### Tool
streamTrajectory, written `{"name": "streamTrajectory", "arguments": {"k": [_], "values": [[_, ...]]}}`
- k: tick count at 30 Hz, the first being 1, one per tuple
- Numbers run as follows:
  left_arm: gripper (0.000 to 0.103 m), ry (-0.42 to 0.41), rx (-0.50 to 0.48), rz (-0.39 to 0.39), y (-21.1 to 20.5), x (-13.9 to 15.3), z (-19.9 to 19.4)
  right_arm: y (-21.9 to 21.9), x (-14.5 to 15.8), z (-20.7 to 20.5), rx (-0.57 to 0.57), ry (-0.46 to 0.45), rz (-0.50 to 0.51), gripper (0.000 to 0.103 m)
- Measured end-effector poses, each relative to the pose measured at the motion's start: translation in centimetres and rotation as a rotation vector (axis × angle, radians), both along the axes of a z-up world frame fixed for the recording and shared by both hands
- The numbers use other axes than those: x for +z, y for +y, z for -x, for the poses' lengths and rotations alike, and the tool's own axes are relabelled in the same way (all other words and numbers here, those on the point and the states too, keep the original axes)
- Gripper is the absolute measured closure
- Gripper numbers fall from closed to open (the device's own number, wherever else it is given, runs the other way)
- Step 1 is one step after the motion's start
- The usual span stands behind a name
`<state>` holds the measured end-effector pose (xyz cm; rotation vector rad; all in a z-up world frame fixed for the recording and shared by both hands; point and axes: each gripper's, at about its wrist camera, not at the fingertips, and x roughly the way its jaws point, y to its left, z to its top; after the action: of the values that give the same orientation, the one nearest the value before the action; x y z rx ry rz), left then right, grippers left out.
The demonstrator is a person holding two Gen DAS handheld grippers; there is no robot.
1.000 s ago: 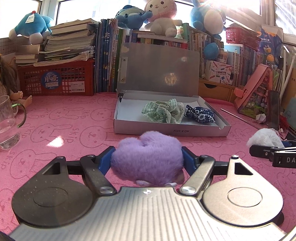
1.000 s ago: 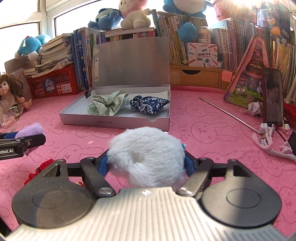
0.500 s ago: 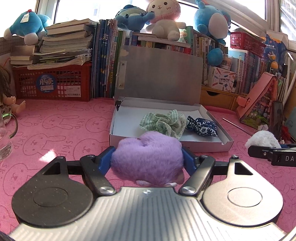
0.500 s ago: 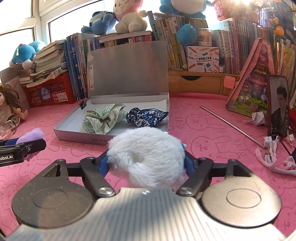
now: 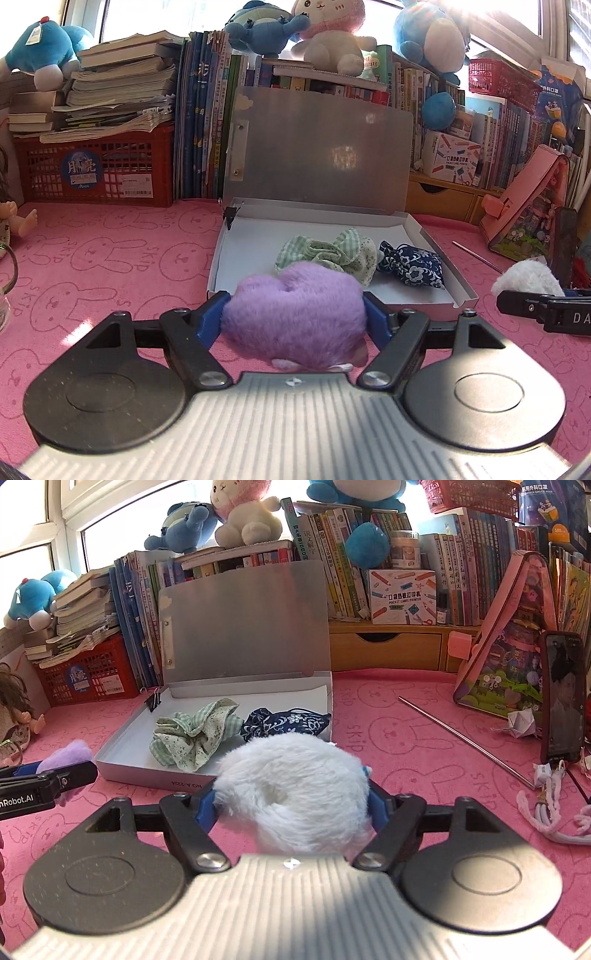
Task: Organize objects
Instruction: 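Carry the purple plush with the left tool while the right tool carries the white plush toward the box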
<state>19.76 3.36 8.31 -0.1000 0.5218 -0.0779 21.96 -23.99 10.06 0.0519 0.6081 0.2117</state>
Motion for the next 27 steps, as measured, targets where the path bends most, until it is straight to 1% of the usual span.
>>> {"name": "streamTrajectory", "arguments": {"k": [10,14,18,24,27], "values": [[0.024,0.004,0.002,0.015,0.1,-0.4,-2.7,0.1,-1.0,-2.4,-0.009,0.037,0.002,0.026],[0.024,0.012,0.0,0.017,0.0,-0.7,-3.8,0.3,-1.5,-3.3,-0.018,0.045,0.019,0.026],[0.024,0.002,-0.006,0.018,-0.1,-0.9,-4.7,0.4,-1.9,-4.3,-0.025,0.06,0.001,0.026],[0.024,0.02,0.015,0.046,0.3,-1.5,-6.7,0.7,-2.5,-6.3,-0.043,0.087,-0.013,0.026],[0.024,0.026,0.025,0.039,0.2,-1.8,-7.6,0.9,-2.5,-7.1,-0.046,0.089,-0.009,0.026]]}}
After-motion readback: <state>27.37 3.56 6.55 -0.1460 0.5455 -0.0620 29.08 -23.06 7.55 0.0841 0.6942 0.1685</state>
